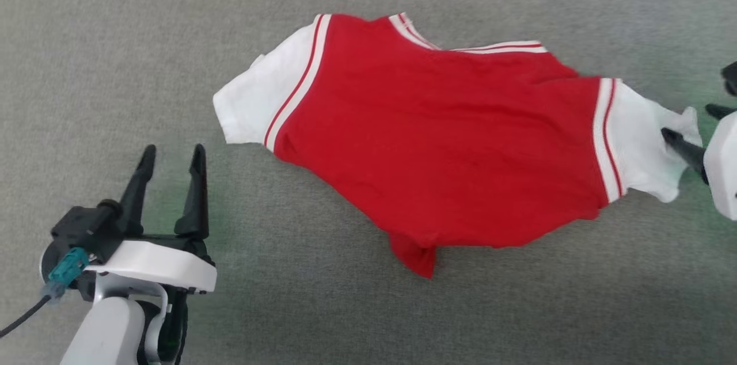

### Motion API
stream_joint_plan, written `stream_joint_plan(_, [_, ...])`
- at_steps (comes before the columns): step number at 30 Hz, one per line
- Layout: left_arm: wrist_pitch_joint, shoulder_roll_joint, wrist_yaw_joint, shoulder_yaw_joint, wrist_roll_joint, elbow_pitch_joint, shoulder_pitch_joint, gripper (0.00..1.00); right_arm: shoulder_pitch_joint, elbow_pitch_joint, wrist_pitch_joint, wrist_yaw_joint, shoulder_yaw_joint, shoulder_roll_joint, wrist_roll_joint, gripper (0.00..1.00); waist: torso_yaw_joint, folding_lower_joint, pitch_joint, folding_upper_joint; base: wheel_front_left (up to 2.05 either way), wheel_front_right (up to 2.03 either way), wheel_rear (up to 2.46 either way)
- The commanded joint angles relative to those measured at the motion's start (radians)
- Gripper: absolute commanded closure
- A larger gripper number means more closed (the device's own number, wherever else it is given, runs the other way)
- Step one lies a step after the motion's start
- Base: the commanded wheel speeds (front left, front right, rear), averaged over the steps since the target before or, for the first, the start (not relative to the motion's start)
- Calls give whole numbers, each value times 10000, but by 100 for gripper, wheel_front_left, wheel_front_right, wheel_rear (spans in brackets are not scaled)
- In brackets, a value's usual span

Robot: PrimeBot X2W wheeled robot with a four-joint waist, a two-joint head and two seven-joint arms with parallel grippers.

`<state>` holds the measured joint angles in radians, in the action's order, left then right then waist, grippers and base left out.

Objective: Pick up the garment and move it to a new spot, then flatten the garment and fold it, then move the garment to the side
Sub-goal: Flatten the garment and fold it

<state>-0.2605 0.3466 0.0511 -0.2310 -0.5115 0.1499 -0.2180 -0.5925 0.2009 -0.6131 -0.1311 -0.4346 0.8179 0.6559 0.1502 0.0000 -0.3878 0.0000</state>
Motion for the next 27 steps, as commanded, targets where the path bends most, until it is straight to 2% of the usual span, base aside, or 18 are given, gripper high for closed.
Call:
stream_joint_plan(1, [-65, -122, -155, 249, 259, -121, 116, 0, -268, 76, -197, 7, -210, 157, 197, 0, 190, 0, -230, 0, 0, 0, 0])
stream_joint_plan(9, [-61, -883, -1002, 1386, 1257, -453, 278, 0, -742, 620, -824, 7, -1479, 312, 757, 0, 375, 0, -559, 0, 0, 0, 0])
stream_joint_plan(11, [-62, -908, -1199, 1510, 1440, -469, 214, 0, -758, 723, -944, 7, -1702, 370, 814, 62, 371, 0, -576, 0, 0, 0, 0])
stream_joint_plan(12, [-62, -893, -1302, 1539, 1520, -475, 118, 0, -768, 773, -972, 7, -1744, 380, 875, 84, 358, 0, -579, 0, 0, 0, 0])
stream_joint_plan(13, [-62, -816, -1405, 1535, 1608, -459, -9, 0, -796, 829, -986, 8, -1748, 388, 937, 100, 337, 0, -582, 0, 0, 0, 0])
stream_joint_plan(14, [-62, -816, -1405, 1535, 1608, -459, -9, 0, -796, 829, -986, 8, -1748, 388, 937, 100, 337, 0, -582, 0, 0, 0, 0])
stream_joint_plan(17, [-62, -252, -1662, 1266, 1990, -406, -642, 0, -986, 846, -958, 19, -1760, 455, 898, 100, 216, 0, -639, 0, 0, 0, 0])
stream_joint_plan(21, [370, 856, -1807, 459, 1942, -280, -2149, 0, -1300, 751, -862, 34, -1773, 391, 807, 100, -20, 0, -824, 0, 0, 0, 0])
stream_joint_plan(24, [1438, 1975, -1818, -1123, 839, -280, -3649, 0, -1571, 589, -811, 37, -1829, 199, 707, 100, -279, 0, -1067, 0, 0, 0, 0])
stream_joint_plan(27, [2723, 2999, -1804, -2760, -964, -46, -5263, 0, -1806, 405, -754, 37, -1947, -32, 599, 100, -561, 0, -1370, 0, 0, 0, 0])
